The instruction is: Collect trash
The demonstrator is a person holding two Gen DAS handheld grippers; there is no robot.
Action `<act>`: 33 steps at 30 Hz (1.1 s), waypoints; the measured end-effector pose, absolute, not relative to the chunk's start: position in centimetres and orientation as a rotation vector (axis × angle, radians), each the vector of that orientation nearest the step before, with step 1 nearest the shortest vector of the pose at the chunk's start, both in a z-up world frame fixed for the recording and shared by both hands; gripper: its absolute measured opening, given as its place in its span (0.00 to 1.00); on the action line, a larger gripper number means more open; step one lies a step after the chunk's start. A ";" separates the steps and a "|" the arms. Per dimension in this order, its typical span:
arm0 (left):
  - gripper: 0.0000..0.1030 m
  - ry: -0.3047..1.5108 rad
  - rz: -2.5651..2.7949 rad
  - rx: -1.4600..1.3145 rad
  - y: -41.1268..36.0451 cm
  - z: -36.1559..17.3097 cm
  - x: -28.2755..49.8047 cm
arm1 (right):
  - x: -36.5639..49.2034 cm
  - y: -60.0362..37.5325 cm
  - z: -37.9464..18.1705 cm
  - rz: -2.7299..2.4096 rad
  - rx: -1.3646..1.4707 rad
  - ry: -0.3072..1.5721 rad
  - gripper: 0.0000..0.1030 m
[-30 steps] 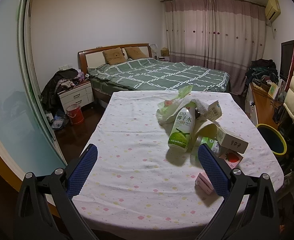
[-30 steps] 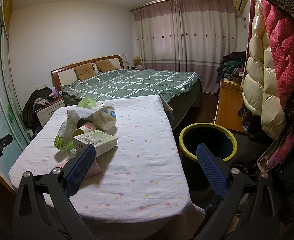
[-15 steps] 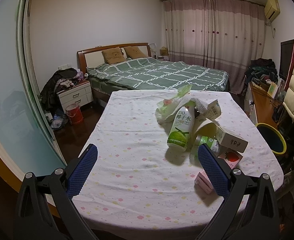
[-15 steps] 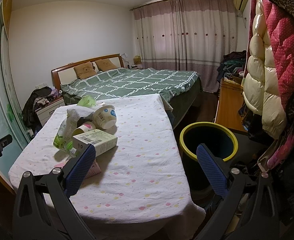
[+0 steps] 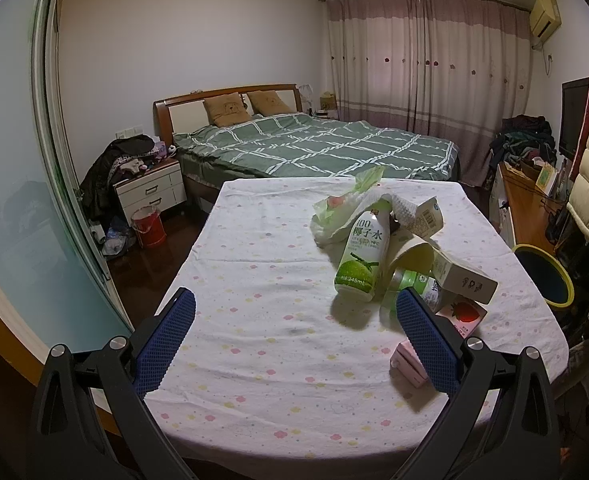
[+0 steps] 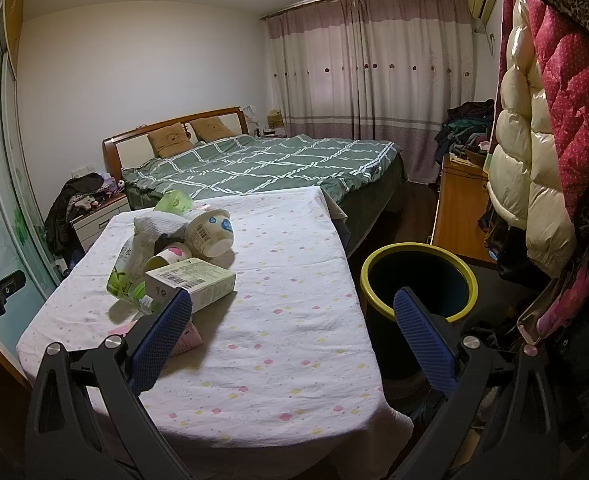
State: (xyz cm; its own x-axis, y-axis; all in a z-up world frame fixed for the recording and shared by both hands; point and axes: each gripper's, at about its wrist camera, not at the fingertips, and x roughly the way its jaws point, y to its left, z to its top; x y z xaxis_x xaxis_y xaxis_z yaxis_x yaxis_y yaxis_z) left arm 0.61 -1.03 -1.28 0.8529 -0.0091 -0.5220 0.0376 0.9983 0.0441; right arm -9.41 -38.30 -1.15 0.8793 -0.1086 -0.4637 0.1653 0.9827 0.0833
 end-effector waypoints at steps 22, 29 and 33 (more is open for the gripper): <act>0.96 0.556 -0.030 0.052 -1.3 -1.7 0.8 | -9.4 -38.3 -1.2 -0.143 0.122 0.479 0.94; 0.96 0.558 -0.030 0.053 -1.2 -1.6 0.8 | -9.3 -38.4 -1.2 -0.142 0.122 0.480 0.94; 0.96 0.562 -0.032 0.053 -1.3 -1.8 0.9 | -9.3 -38.3 -1.2 -0.144 0.122 0.481 0.94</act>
